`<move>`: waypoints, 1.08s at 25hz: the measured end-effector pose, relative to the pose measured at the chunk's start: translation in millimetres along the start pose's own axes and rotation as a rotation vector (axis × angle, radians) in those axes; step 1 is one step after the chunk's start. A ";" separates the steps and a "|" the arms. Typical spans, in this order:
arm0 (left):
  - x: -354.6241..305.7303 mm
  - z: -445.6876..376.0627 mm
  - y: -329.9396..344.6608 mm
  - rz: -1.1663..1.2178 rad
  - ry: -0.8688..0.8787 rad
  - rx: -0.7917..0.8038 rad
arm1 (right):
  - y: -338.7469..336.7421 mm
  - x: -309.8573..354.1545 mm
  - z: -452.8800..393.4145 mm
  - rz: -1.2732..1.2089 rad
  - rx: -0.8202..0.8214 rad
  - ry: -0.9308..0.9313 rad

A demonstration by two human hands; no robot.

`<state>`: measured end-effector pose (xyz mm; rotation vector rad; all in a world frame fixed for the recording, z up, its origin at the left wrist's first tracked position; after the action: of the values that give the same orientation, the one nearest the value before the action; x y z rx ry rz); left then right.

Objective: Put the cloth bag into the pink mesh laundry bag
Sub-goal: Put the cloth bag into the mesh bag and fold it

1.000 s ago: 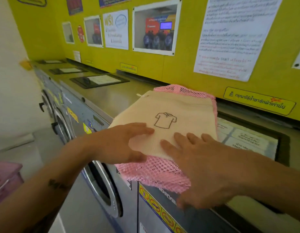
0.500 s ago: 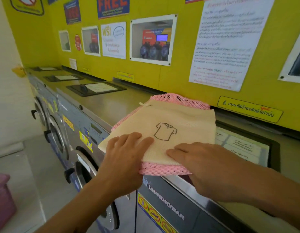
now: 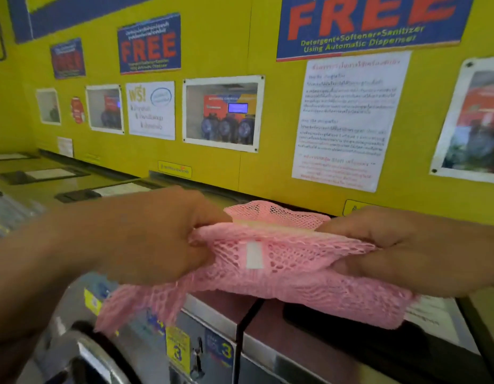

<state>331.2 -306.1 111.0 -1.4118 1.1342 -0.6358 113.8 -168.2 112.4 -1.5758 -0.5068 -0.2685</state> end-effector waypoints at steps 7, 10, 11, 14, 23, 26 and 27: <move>65.6 -125.0 -40.9 -0.230 -0.054 0.055 | -53.7 -14.8 -96.7 0.340 -0.296 0.139; 77.3 -185.0 -19.2 -0.272 -0.122 -0.138 | -62.1 -63.0 -142.8 0.453 -0.331 0.297; 76.9 -196.9 -10.1 -0.309 -0.141 -0.253 | -63.3 -82.1 -152.2 0.461 -0.342 0.382; 64.0 -204.2 25.5 -0.327 -0.123 -0.588 | -52.1 -128.4 -165.3 0.720 -0.361 0.624; 101.1 -191.6 140.1 -0.108 -0.400 0.095 | 22.0 -185.1 -177.3 0.470 0.010 0.644; 117.0 -187.0 128.0 -0.041 -0.290 0.121 | 12.2 -180.6 -164.2 0.572 0.054 0.784; 122.8 -184.3 121.2 0.015 -0.255 0.142 | 7.7 -176.7 -159.5 0.602 0.047 0.821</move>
<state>182.8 -479.5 3.1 -1.3198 0.8801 -0.4990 -15.0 -353.2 35.5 -1.3544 0.5859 -0.3989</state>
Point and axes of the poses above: each hand's wrist, its own z-axis away from the middle knuckle, its own y-axis out of the palm, x = y × z, the point moved 3 cm from there along -z, towards the middle knuckle, and after that the axes turned 6 degrees about -x, right-handed, at the moved point
